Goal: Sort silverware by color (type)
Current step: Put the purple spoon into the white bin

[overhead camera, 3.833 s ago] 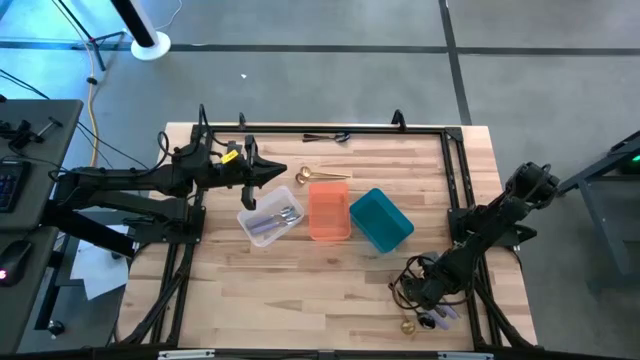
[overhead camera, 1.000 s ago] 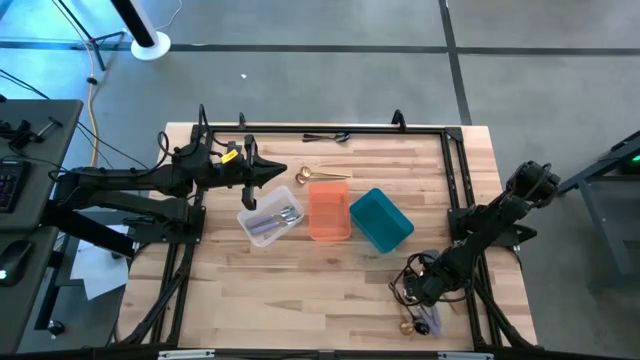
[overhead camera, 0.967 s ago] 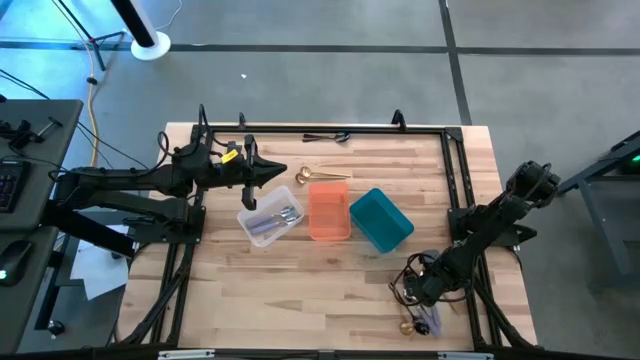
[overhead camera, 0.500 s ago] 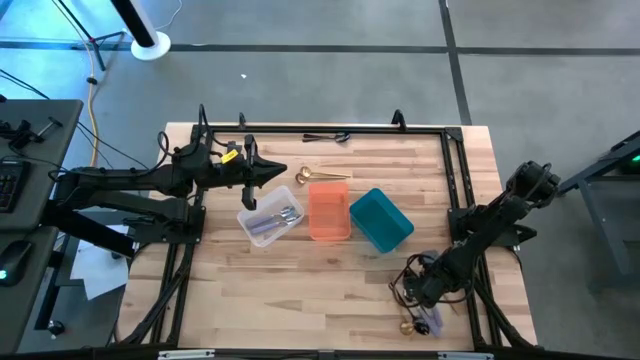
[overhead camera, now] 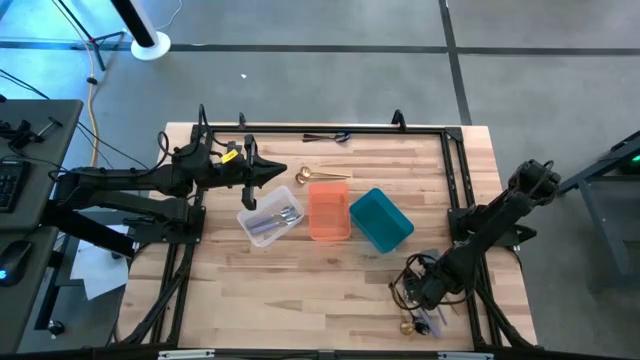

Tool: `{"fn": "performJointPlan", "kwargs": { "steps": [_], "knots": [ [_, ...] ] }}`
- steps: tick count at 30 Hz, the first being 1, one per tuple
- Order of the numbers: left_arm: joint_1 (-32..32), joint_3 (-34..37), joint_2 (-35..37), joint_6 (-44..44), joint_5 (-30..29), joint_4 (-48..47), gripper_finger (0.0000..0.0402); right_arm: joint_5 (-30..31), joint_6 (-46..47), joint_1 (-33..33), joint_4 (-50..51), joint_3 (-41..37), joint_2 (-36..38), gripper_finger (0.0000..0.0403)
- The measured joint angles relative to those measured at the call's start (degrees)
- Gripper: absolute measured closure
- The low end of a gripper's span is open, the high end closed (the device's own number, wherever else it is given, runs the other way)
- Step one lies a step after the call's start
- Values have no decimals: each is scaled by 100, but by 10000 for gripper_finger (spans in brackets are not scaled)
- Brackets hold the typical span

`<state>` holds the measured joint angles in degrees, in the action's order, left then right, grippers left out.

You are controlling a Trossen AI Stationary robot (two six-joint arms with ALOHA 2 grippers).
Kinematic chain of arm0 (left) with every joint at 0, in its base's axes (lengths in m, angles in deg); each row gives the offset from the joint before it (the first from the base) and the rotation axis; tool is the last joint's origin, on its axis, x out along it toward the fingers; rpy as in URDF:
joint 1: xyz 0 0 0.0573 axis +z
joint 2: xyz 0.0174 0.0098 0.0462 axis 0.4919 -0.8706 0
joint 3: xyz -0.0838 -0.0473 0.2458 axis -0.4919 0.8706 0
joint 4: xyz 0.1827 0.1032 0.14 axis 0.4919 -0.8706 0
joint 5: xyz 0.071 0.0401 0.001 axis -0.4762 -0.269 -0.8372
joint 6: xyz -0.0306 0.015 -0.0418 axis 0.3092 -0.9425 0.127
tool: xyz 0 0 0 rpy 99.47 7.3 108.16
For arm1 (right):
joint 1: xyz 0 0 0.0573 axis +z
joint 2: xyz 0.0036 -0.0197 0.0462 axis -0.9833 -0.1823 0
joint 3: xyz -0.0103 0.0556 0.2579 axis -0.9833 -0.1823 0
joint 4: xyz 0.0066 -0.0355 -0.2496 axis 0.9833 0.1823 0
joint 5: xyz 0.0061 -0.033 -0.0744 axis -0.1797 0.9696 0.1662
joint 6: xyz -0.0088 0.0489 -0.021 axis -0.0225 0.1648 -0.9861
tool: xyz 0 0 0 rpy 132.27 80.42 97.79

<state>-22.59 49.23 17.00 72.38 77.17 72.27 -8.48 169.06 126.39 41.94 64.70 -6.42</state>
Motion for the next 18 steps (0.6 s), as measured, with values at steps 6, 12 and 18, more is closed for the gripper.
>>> {"fn": "performJointPlan", "kwargs": {
  "steps": [6, 12, 18],
  "knots": [
    [0, 0, -1, 0, 0, 0, 401, 349, -52, 2, 203, 2, 505, 402],
    [0, 0, 1, 0, 2, 0, 402, 719, -153, 2, 739, 4, 1209, 403],
    [0, 0, 0, 0, 0, 0, 401, 698, -153, 2, 956, 4, 1432, 403]
  ]
}}
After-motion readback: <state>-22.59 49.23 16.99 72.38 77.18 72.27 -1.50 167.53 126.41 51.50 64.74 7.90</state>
